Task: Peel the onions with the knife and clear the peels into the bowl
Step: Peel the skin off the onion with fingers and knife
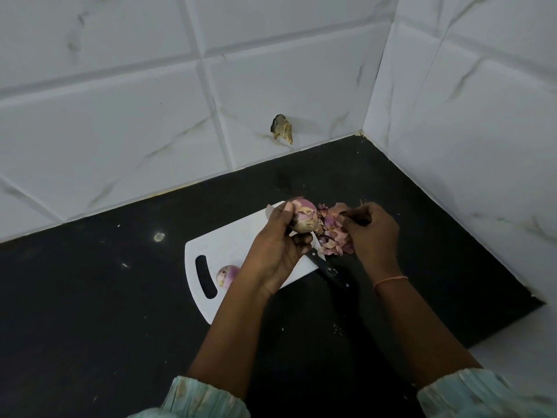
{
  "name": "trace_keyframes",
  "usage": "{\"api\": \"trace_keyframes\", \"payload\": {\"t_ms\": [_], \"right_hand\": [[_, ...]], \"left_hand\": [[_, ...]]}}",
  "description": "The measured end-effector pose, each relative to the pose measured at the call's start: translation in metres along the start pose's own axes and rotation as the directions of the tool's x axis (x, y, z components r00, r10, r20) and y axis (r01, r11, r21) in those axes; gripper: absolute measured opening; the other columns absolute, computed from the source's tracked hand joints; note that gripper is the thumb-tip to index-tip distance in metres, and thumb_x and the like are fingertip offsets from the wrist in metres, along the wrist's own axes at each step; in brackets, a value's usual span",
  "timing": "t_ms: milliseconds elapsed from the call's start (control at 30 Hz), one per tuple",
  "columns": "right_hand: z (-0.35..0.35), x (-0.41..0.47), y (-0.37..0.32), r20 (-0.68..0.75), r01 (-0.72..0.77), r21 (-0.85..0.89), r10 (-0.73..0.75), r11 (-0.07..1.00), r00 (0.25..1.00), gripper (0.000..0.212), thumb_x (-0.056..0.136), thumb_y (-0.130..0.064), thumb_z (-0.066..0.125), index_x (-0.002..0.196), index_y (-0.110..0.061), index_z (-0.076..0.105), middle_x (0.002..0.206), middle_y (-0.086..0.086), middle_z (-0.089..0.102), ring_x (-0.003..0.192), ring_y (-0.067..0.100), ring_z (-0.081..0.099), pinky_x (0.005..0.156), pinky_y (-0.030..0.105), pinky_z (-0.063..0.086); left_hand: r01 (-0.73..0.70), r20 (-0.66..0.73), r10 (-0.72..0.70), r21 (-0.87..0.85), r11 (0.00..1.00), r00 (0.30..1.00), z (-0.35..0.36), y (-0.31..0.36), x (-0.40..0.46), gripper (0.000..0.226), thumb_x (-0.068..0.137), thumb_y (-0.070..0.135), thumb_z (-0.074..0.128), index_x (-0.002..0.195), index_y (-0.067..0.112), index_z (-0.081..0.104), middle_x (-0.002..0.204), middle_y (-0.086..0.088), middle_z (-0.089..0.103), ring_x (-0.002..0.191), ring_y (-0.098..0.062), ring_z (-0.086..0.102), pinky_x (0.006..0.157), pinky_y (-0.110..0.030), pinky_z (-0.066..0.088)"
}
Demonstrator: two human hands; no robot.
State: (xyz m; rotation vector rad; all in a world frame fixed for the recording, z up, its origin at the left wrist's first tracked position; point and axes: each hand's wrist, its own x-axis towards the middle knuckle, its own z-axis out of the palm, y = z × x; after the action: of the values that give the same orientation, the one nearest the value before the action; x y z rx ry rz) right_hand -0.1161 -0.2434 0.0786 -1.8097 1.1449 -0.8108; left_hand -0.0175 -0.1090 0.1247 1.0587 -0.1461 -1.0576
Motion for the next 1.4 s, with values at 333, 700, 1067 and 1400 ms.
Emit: {"api": "trace_keyframes", "payload": {"t_ms": [333,700,1067,1400], "right_hand": [[-0.010,-0.022,-0.032,0.199,0.302,0.215,-0.344,0.929,0.917,0.023,0.089,-0.016,0.069,0.112,-0.016,0.068,0.108,-0.006,0.069,0.100,0.004,0.065,0.085,0.018,0.053],[-0.003,-0.040,-0.044,0.086,0.563,0.167,-0.581,0.809,0.809,0.019,0.091,-0.018,0.069,0.103,-0.005,0.074,0.093,0.003,0.073,0.087,0.009,0.069,0.077,0.033,0.058],[0.005,-0.056,-0.046,-0.042,0.643,-0.059,-0.646,0.763,0.763,0.025,0.092,-0.023,0.060,0.088,-0.001,0.070,0.079,0.006,0.067,0.070,0.014,0.063,0.061,0.034,0.057],[0.002,-0.055,-0.049,-0.023,0.205,0.339,-0.210,0.918,0.977,0.009,0.090,-0.008,0.067,0.093,-0.015,0.071,0.088,-0.001,0.072,0.084,0.014,0.070,0.079,0.031,0.059]], "left_hand": [[-0.045,-0.050,0.050,0.097,0.994,0.997,0.003,-0.003,0.002,0.047,0.097,0.053,0.046,0.123,0.018,0.065,0.082,0.002,0.061,0.050,-0.005,0.037,0.044,-0.017,0.032],[-0.182,0.020,0.181,0.122,0.976,0.983,-0.002,-0.001,-0.007,0.045,0.086,0.054,0.054,0.113,0.022,0.070,0.085,-0.002,0.059,0.050,-0.007,0.026,0.043,-0.019,0.022],[-0.205,-0.037,0.220,0.245,0.948,0.975,0.001,-0.004,-0.015,0.034,0.102,0.038,0.049,0.122,0.017,0.066,0.093,-0.008,0.060,0.047,-0.004,0.036,0.042,-0.017,0.029],[-0.182,0.026,0.180,0.134,0.974,0.983,-0.002,0.000,-0.015,0.048,0.091,0.048,0.054,0.124,0.014,0.064,0.093,-0.005,0.063,0.053,-0.008,0.030,0.045,-0.020,0.025]]}}
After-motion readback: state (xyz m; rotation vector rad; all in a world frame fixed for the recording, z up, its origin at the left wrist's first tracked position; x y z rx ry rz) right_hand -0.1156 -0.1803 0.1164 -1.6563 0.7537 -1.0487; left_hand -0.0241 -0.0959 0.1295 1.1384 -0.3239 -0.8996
